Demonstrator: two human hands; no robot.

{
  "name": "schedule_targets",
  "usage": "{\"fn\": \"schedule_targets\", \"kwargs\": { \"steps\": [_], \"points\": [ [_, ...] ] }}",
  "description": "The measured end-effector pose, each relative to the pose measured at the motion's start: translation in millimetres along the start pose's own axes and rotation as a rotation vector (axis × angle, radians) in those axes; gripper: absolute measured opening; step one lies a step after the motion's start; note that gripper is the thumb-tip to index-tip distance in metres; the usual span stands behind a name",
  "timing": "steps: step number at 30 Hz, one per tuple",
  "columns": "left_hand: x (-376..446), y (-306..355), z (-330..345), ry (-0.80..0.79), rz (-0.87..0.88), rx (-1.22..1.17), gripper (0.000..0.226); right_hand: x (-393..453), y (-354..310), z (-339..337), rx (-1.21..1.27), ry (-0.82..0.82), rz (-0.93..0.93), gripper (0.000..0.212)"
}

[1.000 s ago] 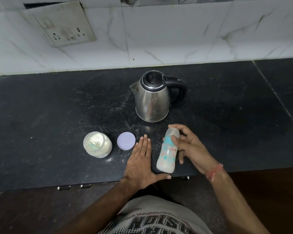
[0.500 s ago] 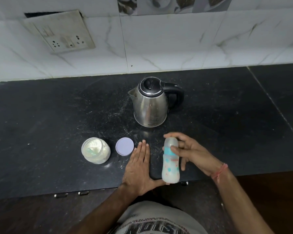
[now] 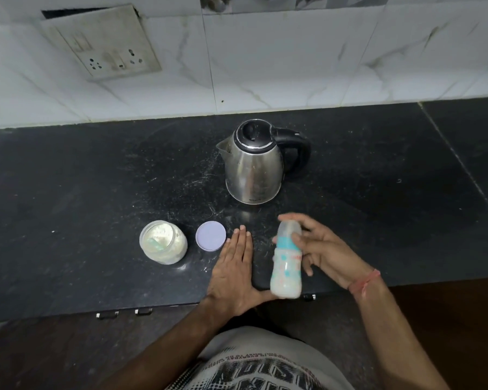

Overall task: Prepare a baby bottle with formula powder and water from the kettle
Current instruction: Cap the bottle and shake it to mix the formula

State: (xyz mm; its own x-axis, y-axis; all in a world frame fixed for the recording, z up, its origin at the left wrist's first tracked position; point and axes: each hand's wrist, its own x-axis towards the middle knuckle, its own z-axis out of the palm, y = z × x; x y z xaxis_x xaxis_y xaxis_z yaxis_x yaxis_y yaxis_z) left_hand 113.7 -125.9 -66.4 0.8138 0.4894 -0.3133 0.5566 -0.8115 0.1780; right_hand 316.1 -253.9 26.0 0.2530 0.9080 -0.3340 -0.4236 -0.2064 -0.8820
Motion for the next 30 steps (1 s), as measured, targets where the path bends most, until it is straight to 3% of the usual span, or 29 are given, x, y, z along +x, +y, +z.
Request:
{"fn": "schedule_targets", "kwargs": {
  "steps": [3,6,10,13,16,20,23,26,30],
  "points": [
    [0.4,1.3,-0.8,0.008,-0.003,-0.019,0.169,2.6,-9.8,-14.1,0.140,0.183,-0.044,0.043],
    [-1.2,-0.2,0.1,0.016,0.007,-0.020,0.170,5.2,-13.1,-21.6,0.040,0.014,-0.006,0.044],
    [-0.1,0.4,-3.2,0.013,-0.009,-0.030,0.173,7.4,-9.6,-21.1,0.133,0.120,-0.032,0.041],
    [-0.2,0.7,-3.6,0.020,-0.003,-0.045,0.174,5.2,-0.7,-11.6,0.036,-0.045,0.029,0.044],
    [1.0,0.6,-1.8,0.018,-0.014,-0.037,0.173,6.0,7.3,-8.7,0.172,0.157,-0.010,0.042],
    [1.0,-1.2,1.2,0.038,0.014,-0.028,0.164,2.8,10.3,-6.3,-0.005,-0.064,0.088,0.044],
    [0.7,-0.9,1.0,0.038,-0.001,-0.057,0.172,0.9,11.3,-8.4,0.030,0.089,0.113,0.039],
    [0.1,-1.1,1.1,0.041,0.004,-0.071,0.173,-0.2,10.2,-12.1,-0.056,-0.064,0.140,0.040],
    [-0.2,-0.3,0.8,0.034,-0.010,-0.057,0.173,8.4,6.2,-21.7,0.090,0.189,0.092,0.035]
  ]
}}
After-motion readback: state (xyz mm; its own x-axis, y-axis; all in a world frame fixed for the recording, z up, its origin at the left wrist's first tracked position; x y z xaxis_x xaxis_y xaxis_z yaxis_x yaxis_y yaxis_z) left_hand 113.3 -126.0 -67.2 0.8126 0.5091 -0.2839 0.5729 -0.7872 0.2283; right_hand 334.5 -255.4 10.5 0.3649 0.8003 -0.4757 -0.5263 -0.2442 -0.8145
